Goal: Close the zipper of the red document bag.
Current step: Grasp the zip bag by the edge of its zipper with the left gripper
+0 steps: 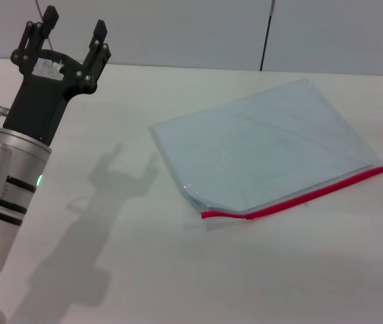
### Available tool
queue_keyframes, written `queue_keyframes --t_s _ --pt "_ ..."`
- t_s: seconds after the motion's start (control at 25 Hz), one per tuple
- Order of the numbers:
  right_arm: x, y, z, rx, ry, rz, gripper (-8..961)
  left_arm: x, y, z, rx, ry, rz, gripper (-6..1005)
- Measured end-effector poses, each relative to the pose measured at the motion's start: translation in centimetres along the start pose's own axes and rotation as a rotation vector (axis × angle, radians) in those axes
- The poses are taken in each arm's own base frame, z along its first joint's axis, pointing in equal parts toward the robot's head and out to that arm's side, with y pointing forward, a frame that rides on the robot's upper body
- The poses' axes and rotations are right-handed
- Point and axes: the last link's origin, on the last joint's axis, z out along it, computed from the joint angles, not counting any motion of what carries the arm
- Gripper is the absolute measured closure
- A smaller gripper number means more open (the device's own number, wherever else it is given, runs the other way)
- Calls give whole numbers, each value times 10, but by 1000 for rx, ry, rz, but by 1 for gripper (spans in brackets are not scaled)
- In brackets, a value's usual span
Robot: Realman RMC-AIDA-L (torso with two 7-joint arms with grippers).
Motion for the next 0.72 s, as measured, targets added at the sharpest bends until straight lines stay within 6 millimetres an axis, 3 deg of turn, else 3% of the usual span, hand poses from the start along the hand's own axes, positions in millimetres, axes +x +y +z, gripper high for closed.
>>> queue_keyframes --t_s 0.72 --pt "1 -1 0 2 7 -4 101 -11 5 13 7 -113 -60 259"
